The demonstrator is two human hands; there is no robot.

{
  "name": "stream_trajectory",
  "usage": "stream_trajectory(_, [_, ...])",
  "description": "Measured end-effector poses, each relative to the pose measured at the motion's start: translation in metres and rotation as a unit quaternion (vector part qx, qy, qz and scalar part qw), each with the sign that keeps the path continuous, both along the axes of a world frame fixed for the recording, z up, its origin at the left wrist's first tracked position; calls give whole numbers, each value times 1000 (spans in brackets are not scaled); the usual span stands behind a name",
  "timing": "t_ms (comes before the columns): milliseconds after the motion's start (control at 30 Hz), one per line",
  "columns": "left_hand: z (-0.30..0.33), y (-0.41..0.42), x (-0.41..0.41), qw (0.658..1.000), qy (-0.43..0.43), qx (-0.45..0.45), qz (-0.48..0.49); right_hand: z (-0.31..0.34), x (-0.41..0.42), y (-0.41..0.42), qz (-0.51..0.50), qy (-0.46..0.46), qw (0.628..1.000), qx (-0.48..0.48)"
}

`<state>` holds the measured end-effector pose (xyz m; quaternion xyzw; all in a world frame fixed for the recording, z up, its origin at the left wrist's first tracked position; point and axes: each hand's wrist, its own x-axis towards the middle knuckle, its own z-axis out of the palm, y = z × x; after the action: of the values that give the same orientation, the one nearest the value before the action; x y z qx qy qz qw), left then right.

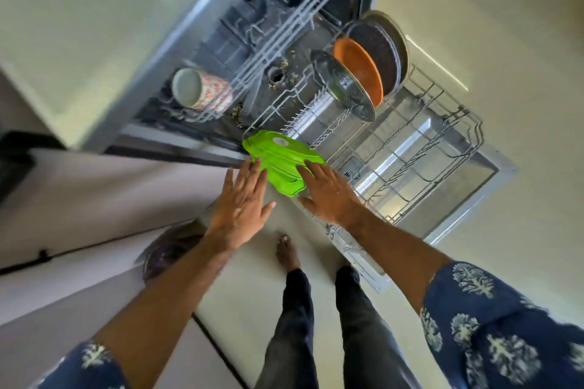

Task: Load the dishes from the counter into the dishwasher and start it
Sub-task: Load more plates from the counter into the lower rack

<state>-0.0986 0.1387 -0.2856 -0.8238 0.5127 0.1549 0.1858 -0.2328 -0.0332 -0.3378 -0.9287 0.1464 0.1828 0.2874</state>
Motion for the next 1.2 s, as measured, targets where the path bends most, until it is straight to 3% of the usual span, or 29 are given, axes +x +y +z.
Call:
stream_trajectory(233, [155,83,-56,992,6,-50,119,157,-10,66,107,-65,992,-11])
stream_trajectory(500, [253,225,-77,942,-75,-154,287,277,44,168,257,-210,941,-62])
stream_trajectory(667, [292,337,-91,883,-126,-204,403,329,77,276,363,-252,894,-70])
stream_trajectory(933, [323,518,-122,771,-195,-209,569,387,140,463,510,-304,804,-36])
stream_trajectory(1100, [322,584,-125,705,-209,-210,645,403,187,565,577,-297,761,-4])
stream_trajectory(1200, [313,609,-117,685,-197,-183,677,400,223,621,606,-299,736,29])
